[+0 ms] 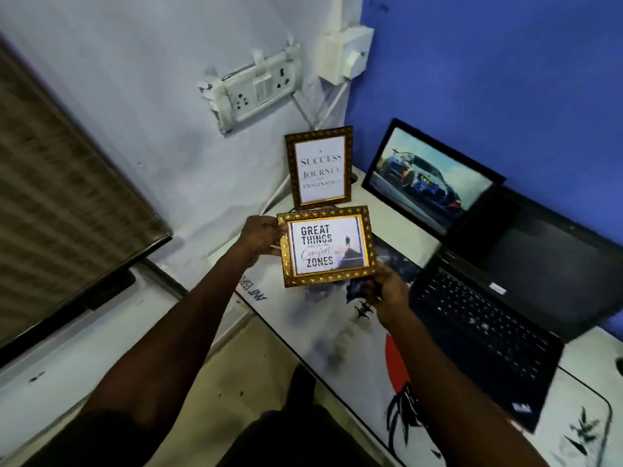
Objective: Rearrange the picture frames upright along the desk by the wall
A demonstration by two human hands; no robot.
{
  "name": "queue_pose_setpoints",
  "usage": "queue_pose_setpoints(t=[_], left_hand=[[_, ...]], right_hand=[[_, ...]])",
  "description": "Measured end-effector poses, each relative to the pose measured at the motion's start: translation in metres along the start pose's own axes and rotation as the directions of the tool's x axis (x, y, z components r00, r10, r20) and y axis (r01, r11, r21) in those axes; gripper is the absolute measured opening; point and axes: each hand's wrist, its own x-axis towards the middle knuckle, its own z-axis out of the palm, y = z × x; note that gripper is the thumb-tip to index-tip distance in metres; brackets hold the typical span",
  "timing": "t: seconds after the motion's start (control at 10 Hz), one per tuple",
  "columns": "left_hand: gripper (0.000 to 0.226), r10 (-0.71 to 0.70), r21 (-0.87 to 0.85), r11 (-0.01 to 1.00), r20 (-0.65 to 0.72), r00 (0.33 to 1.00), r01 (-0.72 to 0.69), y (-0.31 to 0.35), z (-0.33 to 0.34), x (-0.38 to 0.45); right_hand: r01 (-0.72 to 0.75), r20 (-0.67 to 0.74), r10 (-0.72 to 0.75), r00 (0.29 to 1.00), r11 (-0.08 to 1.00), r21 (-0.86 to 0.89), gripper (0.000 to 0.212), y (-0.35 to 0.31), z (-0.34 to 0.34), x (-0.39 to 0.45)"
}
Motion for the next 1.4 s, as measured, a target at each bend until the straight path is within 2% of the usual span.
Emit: queue_pose_setpoints(t=[0.1,0.2,0.3,0.4,0.6,0.7,0.9,1.1,1.2,1.3,1.4], left_hand=[[0.022,0.124,0.112,0.986,-0.024,0.992,-0.120,-0.008,-0.029,0.013],[0.021,0.197,0.143,0.972,-0.077,0.977,-0.185,-0.016,-0.045,0.021],[0.025,0.252,0.194,0.955,-0.126,0.960,-0.225,-0.032,-0.061,0.038],[0.023,0.243,0.178,0.961,-0.166,0.956,-0.213,-0.051,-0.072,0.057],[0.030,0.206,0.151,0.973,-0.216,0.954,-0.176,-0.062,-0.074,0.039],[0.032,0.196,0.138,0.977,-0.246,0.949,-0.165,-0.077,-0.082,0.035],[0.032,0.169,0.159,0.979,-0.304,0.938,-0.125,-0.097,-0.097,0.032],[0.028,0.141,0.205,0.976,-0.328,0.934,-0.075,-0.087,-0.084,0.013],[0.046,0.078,0.191,0.982,-0.377,0.923,-0.005,-0.092,-0.075,0.007],[0.060,-0.030,0.123,0.987,-0.493,0.870,0.104,-0.102,-0.066,0.001],[0.065,-0.157,0.047,0.974,-0.564,0.811,0.222,-0.112,-0.058,-0.005]], right_hand=[[0.126,0.075,-0.111,0.991,0.961,-0.245,0.035,0.004,0.027,0.003],[0.273,0.181,-0.214,0.960,0.855,-0.440,0.042,0.000,0.054,-0.002],[0.343,0.236,-0.263,0.936,0.834,-0.431,0.044,-0.002,0.071,0.000],[0.335,0.255,-0.240,0.937,0.826,-0.453,0.041,0.002,0.081,0.009],[0.278,0.252,-0.176,0.952,0.842,-0.462,0.034,0.020,0.088,0.013],[0.270,0.278,-0.156,0.948,0.856,-0.441,0.038,0.029,0.090,0.011],[0.249,0.328,-0.092,0.940,0.842,-0.479,0.061,0.041,0.107,0.007],[0.216,0.295,-0.055,0.954,0.809,-0.547,0.061,0.052,0.103,0.005],[0.188,0.256,-0.032,0.966,0.768,-0.612,0.072,0.056,0.102,0.011],[0.177,0.173,-0.087,0.981,0.761,-0.624,0.055,0.061,0.092,0.018],[0.171,0.100,-0.139,0.985,0.818,-0.549,0.035,0.055,0.083,0.010]])
